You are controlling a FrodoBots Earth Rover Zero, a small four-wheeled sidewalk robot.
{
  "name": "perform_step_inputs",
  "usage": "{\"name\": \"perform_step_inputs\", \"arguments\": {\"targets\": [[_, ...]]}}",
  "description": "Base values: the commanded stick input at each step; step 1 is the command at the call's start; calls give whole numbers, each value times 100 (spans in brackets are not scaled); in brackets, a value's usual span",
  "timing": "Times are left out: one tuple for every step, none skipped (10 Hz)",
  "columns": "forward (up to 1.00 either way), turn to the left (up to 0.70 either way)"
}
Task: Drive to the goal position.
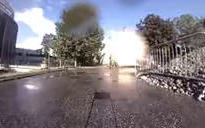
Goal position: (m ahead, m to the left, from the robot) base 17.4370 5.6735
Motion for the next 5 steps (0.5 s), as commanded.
{"name": "perform_step_inputs", "arguments": {"targets": [[50, 0], [50, 0], [50, 0], [50, 0], [50, 0]]}}
